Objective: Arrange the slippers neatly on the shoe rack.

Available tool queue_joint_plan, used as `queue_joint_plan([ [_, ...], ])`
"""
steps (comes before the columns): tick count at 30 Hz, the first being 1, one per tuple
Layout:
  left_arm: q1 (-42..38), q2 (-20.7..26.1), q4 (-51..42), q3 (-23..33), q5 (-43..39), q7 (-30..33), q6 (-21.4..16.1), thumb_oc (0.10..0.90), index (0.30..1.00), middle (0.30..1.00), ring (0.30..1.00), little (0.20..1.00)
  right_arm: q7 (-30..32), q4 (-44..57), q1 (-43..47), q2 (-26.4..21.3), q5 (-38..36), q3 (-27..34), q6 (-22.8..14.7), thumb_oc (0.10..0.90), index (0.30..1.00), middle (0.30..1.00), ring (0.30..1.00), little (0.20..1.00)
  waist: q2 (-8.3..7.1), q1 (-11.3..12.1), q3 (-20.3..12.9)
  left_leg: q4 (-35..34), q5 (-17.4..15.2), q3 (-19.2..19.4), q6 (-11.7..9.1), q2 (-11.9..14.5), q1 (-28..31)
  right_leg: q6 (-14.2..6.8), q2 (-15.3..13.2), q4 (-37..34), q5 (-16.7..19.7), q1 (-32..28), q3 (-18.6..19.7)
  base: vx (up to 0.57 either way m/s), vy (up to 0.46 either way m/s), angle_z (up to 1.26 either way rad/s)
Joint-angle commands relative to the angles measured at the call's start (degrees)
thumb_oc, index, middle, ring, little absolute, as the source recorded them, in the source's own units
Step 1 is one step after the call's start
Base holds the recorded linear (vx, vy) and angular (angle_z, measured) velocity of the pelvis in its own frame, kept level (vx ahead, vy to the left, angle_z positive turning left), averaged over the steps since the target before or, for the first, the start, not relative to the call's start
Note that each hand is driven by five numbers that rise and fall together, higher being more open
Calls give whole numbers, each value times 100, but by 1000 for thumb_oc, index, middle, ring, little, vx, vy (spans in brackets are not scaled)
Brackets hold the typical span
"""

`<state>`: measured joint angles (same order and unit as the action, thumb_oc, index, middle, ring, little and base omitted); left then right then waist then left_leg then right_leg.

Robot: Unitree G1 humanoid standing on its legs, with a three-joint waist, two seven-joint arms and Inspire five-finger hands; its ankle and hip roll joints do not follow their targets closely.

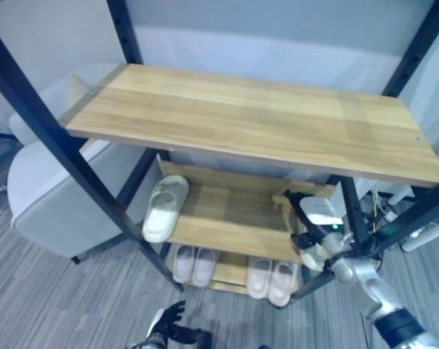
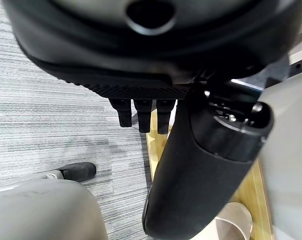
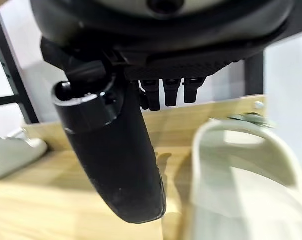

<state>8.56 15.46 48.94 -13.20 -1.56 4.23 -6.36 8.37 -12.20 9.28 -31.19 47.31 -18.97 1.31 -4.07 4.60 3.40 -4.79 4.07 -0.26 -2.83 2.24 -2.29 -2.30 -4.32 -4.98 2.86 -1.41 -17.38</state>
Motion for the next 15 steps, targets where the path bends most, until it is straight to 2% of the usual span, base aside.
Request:
queue_joint_plan([
  [1, -185, -113, 69, -261, 172, -83, -165, 800, 900, 900, 900, 900, 238, 97, 387, -583, 319, 602, 205, 800, 900, 900, 900, 900, 120, -95, -225, -21, -369, 327, -131, 150, 150, -631, -374, 106, -366, -209, 71, 7, 22, -8],
  [15, -251, -77, 113, -167, 197, -139, -153, 800, 900, 900, 900, 900, 186, 403, 559, -975, 334, 822, 175, 800, 900, 900, 900, 900, 21, -109, -223, -21, -425, 387, -94, 84, 124, -692, -463, 111, -246, -104, 133, 0, 15, -4],
])
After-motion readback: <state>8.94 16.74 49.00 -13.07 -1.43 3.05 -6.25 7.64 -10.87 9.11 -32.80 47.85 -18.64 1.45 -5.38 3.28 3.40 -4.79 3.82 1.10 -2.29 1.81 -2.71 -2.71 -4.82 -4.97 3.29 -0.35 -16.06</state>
